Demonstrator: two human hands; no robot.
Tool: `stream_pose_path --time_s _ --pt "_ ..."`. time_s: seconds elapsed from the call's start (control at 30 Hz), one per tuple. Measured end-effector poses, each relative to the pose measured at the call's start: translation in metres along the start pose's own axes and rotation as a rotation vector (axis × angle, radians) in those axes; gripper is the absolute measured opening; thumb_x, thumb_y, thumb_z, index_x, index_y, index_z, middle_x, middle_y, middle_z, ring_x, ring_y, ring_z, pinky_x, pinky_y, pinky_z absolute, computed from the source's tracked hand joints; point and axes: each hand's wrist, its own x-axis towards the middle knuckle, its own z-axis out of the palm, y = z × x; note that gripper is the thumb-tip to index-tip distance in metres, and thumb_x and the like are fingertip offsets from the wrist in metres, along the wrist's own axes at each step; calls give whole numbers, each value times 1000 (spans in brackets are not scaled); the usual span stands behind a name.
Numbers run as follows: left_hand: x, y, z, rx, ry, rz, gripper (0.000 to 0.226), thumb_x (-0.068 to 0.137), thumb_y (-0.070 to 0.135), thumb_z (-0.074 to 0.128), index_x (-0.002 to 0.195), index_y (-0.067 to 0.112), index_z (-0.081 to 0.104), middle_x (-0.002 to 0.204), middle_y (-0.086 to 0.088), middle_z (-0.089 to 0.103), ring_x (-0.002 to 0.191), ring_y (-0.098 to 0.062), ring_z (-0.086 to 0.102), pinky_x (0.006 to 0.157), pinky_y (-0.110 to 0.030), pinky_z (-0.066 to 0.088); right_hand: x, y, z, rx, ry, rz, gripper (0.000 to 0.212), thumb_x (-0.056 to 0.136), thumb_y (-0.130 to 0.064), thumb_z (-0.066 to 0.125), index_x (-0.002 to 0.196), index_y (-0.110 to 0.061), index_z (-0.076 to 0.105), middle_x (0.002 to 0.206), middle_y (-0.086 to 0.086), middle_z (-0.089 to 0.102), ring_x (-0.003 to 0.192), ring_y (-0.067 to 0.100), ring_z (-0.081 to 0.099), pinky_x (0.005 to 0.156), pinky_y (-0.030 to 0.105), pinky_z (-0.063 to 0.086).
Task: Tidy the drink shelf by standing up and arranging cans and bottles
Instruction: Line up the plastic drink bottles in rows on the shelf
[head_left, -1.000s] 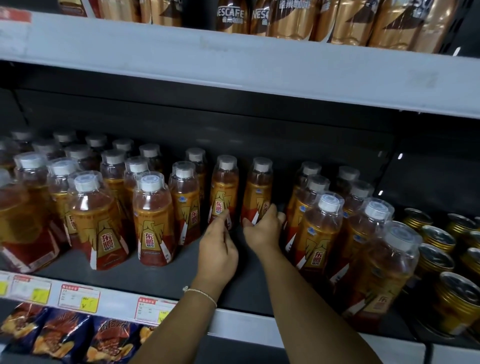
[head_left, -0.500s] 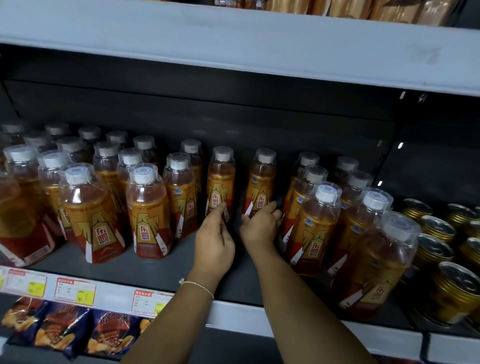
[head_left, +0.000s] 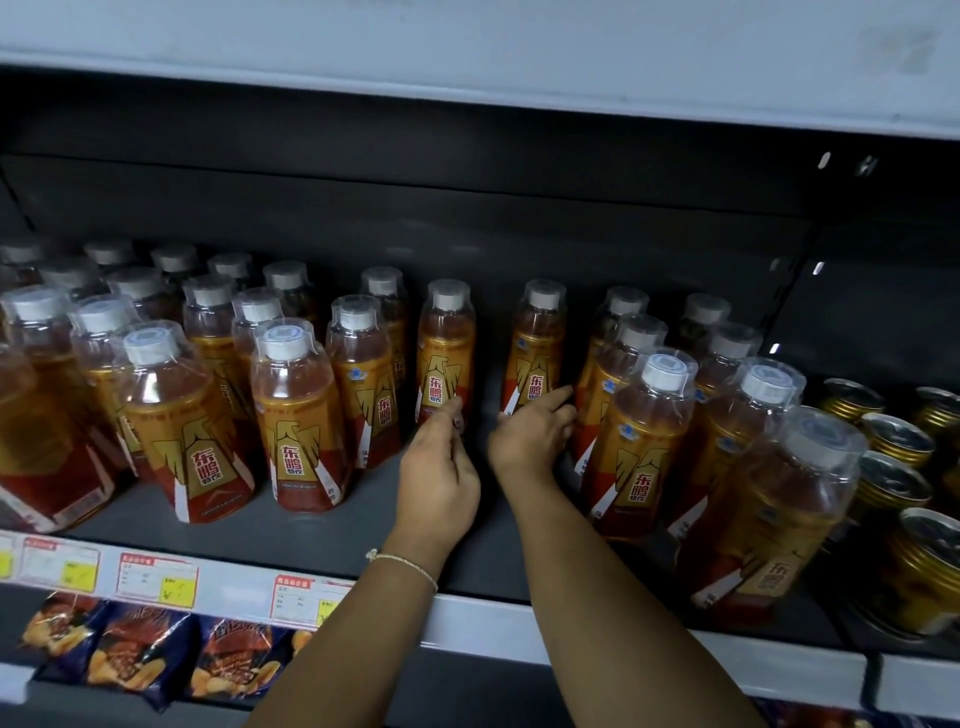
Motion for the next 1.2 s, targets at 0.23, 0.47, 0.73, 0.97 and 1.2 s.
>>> stream_pose_path --time_s 0.23,0.47,0.73,0.97,1.2 --pt "3 -2 2 8 1 -22 48 89 -12 45 135 -2 52 133 -15 58 122 -13 49 96 6 23 -15 -6 -10 2 -69 -91 93 96 -18 63 157 3 -4 164 25 6 151 41 14 122 43 20" --pt "2 -3 -1 12 32 -44 49 88 -13 44 135 0 52 131 -15 59 122 -17 51 95 6 24 -22 10 -18 -168 -151 -180 49 93 -15 62 138 -2 48 138 25 44 127 40 46 105 42 45" --pt "0 -3 -1 21 36 -48 47 89 -12 45 135 -1 52 134 -16 57 127 -25 51 96 6 22 -16 8 -11 -310 -190 -268 51 98 -21 52 148 -32 47 156 12 36 149 44 11 121 51 15" --pt "1 -5 0 22 36 -38 47 88 -11 46 134 0 53 131 -17 59 123 -24 53 95 6 23 -11 5 -13 -255 -278 -230 66 95 -21 59 155 -34 34 155 16 43 153 41 -6 123 49 6" --pt "-1 -5 -1 12 45 -33 45 90 -9 47 134 0 53 131 -17 59 123 -24 53 96 6 24 -13 7 -13 -238 -227 -221 66 94 -22 59 154 -36 36 154 22 39 148 42 7 120 49 18"
